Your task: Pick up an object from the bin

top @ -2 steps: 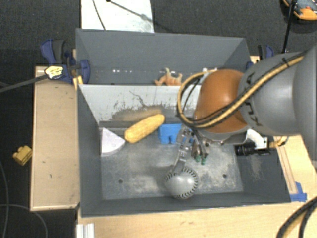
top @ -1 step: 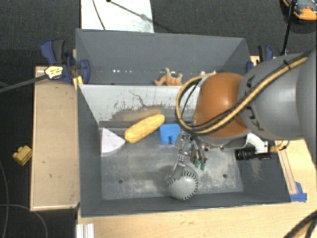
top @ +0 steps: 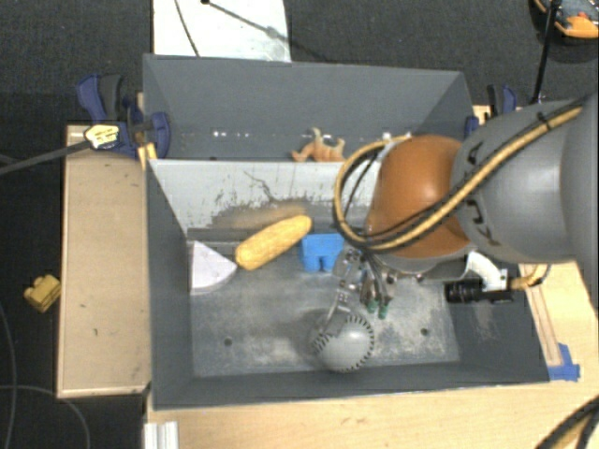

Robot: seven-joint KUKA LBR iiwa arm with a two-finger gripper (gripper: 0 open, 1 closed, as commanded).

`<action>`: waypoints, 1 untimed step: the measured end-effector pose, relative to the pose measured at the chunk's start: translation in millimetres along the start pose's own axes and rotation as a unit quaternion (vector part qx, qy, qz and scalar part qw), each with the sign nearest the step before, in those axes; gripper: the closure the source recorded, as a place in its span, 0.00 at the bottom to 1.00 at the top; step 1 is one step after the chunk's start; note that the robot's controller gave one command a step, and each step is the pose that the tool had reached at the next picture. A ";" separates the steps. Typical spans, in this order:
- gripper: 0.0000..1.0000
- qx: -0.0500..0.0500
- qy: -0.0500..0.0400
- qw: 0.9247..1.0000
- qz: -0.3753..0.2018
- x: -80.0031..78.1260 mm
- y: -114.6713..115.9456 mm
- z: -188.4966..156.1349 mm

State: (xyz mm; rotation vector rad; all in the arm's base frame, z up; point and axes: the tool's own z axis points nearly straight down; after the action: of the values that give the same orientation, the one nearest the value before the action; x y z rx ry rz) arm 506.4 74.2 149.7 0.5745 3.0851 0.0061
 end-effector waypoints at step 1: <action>0.00 0.003 0.000 0.999 -0.041 11.3 21.9 -15.5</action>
Offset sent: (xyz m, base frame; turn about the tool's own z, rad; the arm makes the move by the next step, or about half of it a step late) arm -0.0139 -0.0377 0.0380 -0.1454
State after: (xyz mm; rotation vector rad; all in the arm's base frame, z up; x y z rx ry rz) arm 503.6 98.6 165.3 0.4473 3.1077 -0.0036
